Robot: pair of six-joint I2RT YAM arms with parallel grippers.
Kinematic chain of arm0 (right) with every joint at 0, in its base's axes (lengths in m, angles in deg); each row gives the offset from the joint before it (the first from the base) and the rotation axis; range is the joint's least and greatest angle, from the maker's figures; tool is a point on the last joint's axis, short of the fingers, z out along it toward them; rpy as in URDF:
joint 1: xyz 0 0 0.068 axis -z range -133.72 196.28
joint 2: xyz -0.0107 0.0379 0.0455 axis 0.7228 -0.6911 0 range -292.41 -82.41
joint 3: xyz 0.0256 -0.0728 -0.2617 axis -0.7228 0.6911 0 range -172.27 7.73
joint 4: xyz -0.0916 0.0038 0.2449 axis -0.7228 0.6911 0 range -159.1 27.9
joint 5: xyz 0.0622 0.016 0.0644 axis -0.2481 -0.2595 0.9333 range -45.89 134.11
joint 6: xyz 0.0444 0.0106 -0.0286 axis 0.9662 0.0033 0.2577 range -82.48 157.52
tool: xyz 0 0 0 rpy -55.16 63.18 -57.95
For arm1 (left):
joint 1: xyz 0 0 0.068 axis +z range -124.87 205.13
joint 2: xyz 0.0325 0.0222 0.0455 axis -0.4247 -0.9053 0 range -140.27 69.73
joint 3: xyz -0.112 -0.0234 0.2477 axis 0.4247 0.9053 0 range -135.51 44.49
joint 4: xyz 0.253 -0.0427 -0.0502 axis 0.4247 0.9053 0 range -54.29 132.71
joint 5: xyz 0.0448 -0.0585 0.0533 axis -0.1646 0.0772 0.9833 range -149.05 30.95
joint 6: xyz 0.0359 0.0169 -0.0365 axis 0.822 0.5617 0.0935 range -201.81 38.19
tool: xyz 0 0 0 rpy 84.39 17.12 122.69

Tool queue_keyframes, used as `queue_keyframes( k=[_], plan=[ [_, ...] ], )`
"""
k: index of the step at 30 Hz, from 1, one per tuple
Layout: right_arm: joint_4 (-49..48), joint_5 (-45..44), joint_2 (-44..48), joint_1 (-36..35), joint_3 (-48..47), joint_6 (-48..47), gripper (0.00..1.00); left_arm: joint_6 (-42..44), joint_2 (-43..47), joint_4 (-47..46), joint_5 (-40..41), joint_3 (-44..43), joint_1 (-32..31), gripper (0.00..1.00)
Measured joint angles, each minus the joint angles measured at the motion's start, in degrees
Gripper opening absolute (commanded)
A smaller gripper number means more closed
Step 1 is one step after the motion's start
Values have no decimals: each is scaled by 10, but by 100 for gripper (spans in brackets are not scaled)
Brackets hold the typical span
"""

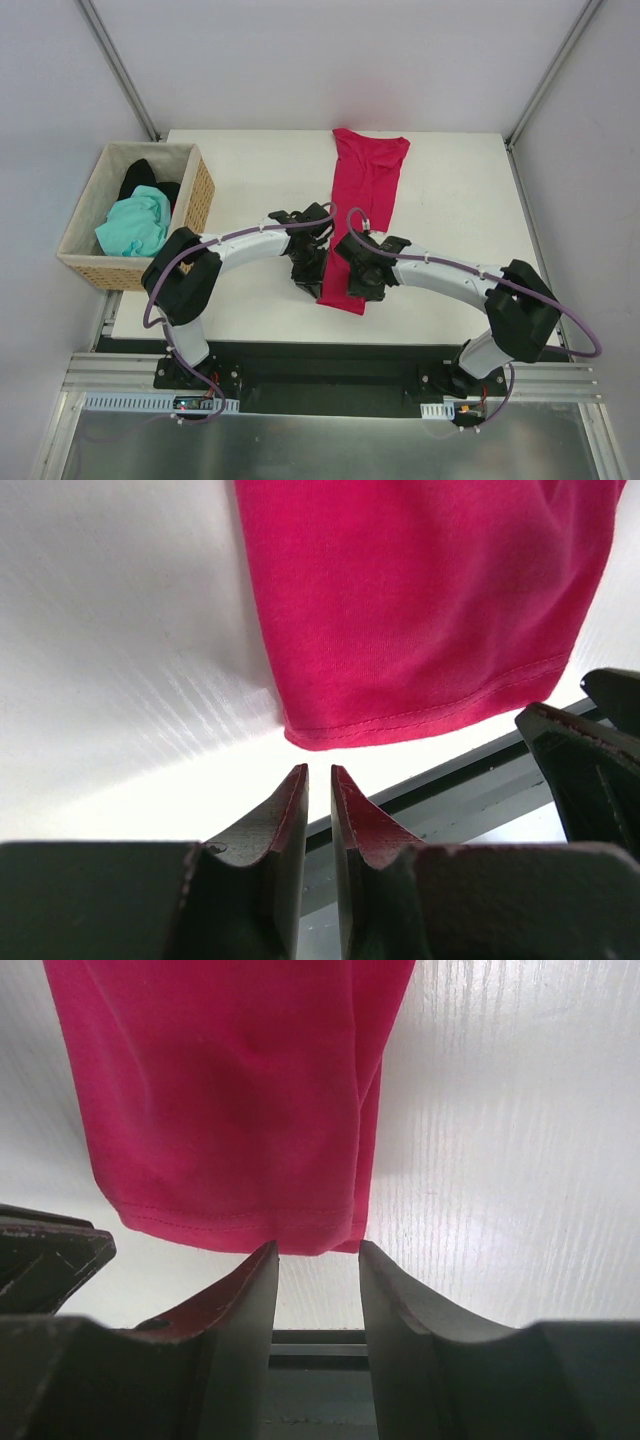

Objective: Fold and stack the t-shirts
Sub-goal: Grab the bottom of the folded rectangular tshirt with both arms

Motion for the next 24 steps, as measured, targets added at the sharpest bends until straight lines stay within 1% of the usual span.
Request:
queue_keyframes(
  k=[8, 12, 14, 15, 16, 19, 24],
  plan=[
    [-27, 1, -11, 9, 10, 0, 42, 0, 8, 6, 4, 4, 0, 15],
    [-38, 2, -13, 12, 21, 0, 38, 0, 9, 8, 9, 4, 0, 15],
    [-43, 2, -14, 13, 27, 1, 31, 0, 9, 9, 10, 4, 0, 15],
    [-46, 2, -14, 13, 30, 1, 25, 0, 9, 10, 11, 4, 0, 15],
    [-48, 3, -14, 13, 32, 2, 14, 0, 9, 12, 11, 4, 0, 15],
    [-54, 5, -15, 13, 35, 6, 1, 0, 9, 14, 12, 4, 0, 15],
    [-57, 5, -16, 13, 37, 9, 1, 0, 10, 19, 13, 4, 0, 15]
  ],
)
